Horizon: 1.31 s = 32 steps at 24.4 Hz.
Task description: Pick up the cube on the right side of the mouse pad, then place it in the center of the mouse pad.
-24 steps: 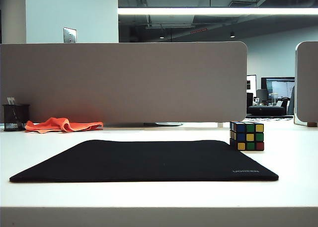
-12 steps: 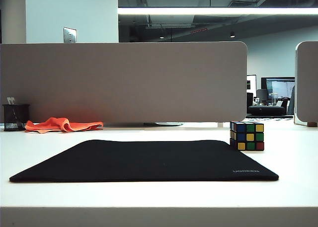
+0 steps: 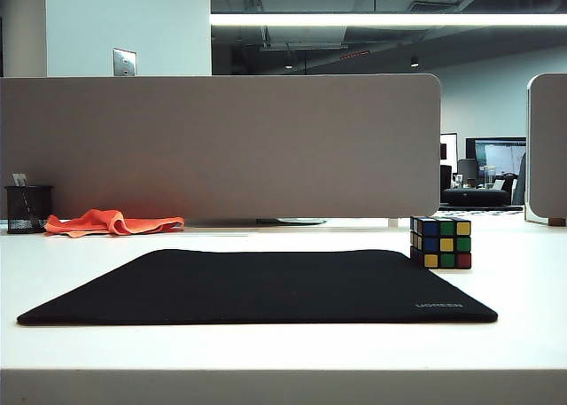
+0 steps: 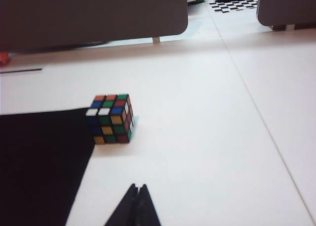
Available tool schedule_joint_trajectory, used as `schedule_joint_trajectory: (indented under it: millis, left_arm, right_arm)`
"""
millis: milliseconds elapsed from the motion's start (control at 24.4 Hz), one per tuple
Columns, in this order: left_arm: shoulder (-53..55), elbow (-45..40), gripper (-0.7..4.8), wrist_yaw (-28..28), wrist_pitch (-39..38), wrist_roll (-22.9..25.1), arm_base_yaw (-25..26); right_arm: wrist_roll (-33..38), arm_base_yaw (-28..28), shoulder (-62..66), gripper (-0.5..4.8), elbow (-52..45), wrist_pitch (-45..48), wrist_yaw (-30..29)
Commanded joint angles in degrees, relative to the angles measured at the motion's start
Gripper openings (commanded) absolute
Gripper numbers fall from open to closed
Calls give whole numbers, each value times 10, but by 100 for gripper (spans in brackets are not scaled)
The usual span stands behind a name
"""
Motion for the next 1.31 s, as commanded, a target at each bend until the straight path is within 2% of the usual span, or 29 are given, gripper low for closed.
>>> schedule_joint_trajectory:
  millis: [41,287,573,696,778,942,1024,1065,1229,1310]
  left_arm:
    - [62,55,-6,12,-7,5,-20]
    - [187,165,-6,15,-55,5,-37]
    - [244,214,-6,88,-100,5,-37]
    - [245,218,-6,143,-87,-12,-37]
    - [246,218,-6,143,-74,-37,-37]
    - [254,218,1,143,-63,-40,-37]
    - [254,218,43,143,-63,-40,-37]
    - [254,218,110,143,-63,-40,-37]
    - [261,223,127,140,-72,-40,-37]
    - [270,233,155,141,-82,-40,-37]
  right_arm:
    - [21,0,1,-4,27,11,-1]
    - [40,0,1,-4,88,-44,-1]
    - [43,1,19,-5,136,-90,-1]
    - [43,1,93,-5,204,-149,-9]
    - [43,0,134,-5,235,-153,-38]
    - [42,1,223,-5,292,-150,-76]
    - [30,6,266,-5,317,-151,-94]
    - [11,12,303,-5,336,-148,-108]
    - [10,34,455,-4,427,-189,-122]
    - [7,45,511,5,466,-215,-123]
